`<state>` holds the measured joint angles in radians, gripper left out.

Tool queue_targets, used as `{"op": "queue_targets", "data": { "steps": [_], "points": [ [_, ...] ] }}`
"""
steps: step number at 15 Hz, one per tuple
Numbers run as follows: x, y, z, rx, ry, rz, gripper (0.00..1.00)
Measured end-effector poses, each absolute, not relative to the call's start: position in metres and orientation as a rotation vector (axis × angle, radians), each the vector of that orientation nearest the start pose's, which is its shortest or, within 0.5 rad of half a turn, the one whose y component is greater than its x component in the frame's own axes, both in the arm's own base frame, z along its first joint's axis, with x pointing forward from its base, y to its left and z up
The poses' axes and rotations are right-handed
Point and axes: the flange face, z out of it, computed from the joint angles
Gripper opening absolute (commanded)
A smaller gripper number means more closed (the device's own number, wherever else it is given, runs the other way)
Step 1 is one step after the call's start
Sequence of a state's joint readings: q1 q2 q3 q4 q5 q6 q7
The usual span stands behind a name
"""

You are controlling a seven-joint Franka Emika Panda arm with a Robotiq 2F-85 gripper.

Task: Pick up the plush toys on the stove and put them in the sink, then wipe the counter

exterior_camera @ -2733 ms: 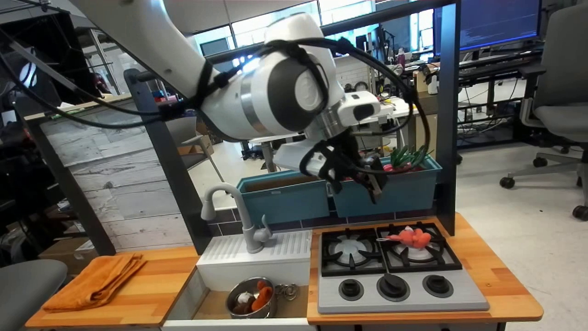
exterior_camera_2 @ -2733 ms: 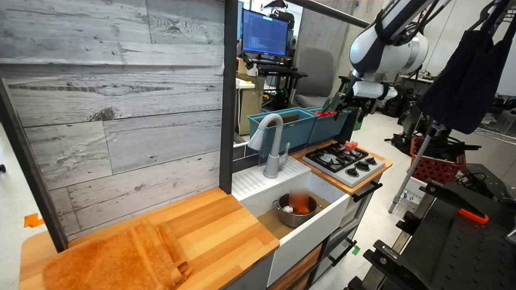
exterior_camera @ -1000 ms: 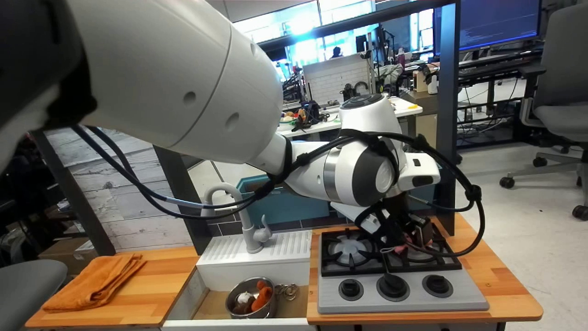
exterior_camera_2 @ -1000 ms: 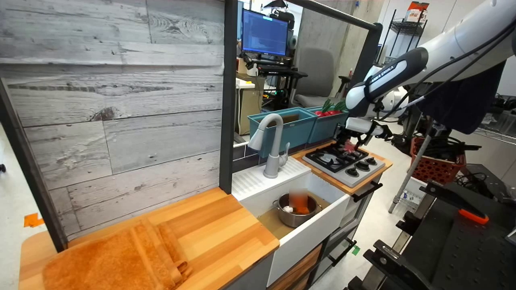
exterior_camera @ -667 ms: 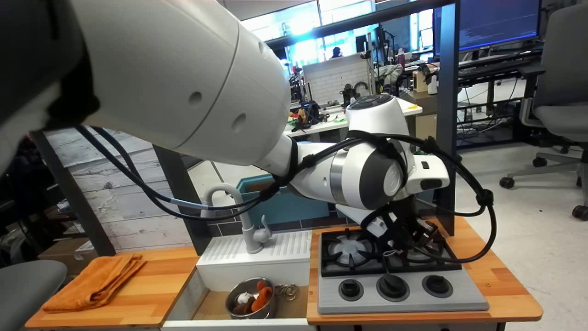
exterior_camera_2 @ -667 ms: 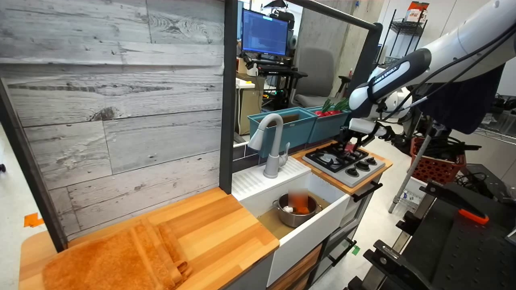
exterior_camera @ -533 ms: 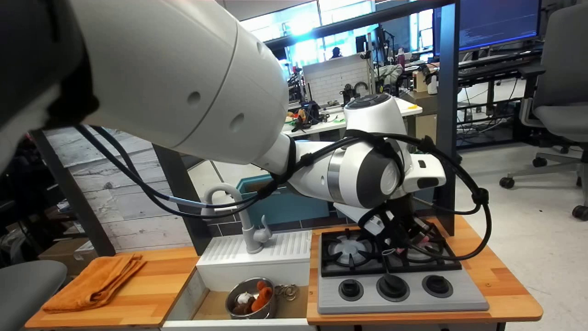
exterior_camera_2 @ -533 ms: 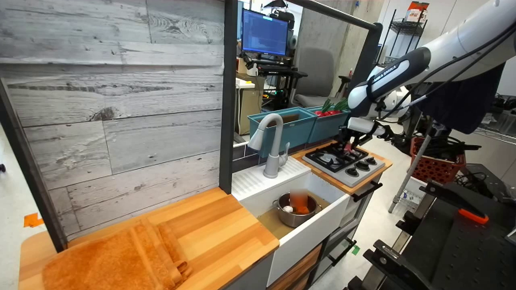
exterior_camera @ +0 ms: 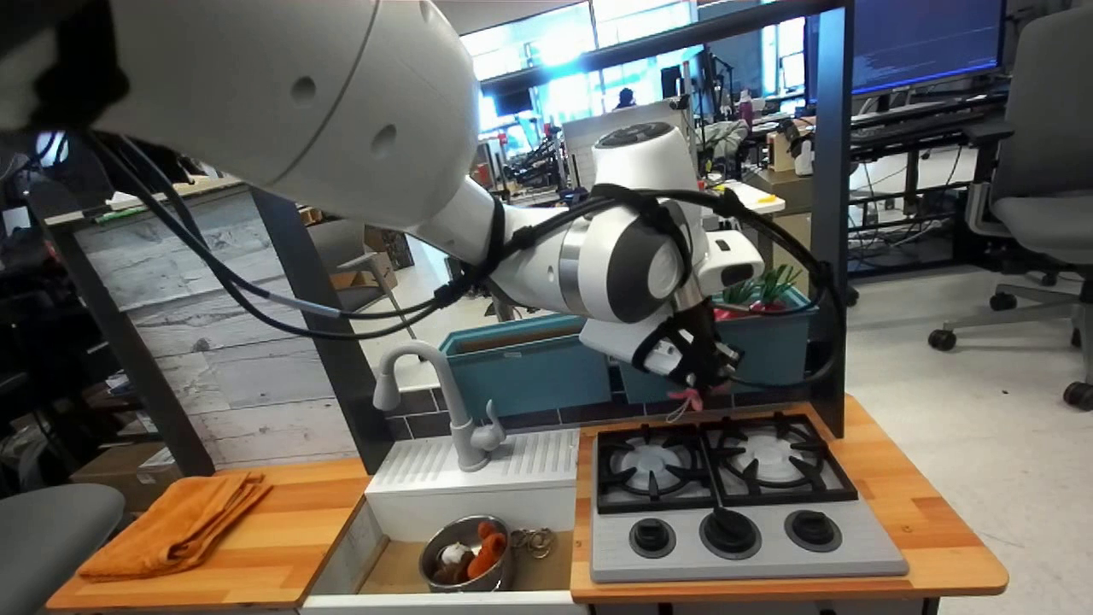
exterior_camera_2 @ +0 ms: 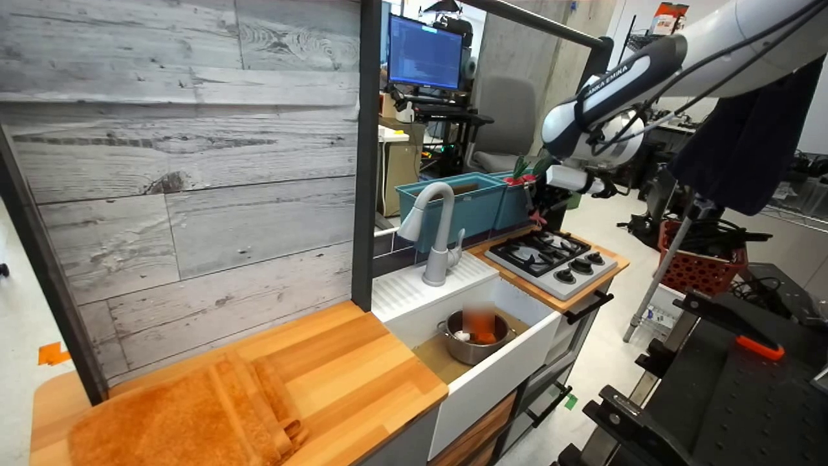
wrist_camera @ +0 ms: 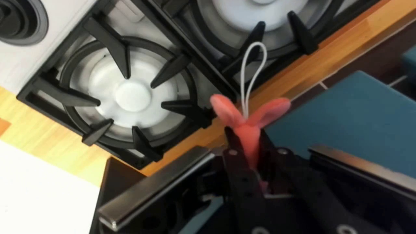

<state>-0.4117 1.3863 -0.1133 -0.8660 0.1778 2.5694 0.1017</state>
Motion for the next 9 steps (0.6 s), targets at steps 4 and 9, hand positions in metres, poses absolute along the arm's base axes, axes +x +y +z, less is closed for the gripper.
{"op": "queue_targets", "data": {
  "steps": [4,9],
  "points": [
    [0.710,-0.339,0.106,-3.017,0.810,-0.402,0.04],
    [0.693,-0.293,0.143,-3.040,0.565,-0.148,0.04]
  ]
}}
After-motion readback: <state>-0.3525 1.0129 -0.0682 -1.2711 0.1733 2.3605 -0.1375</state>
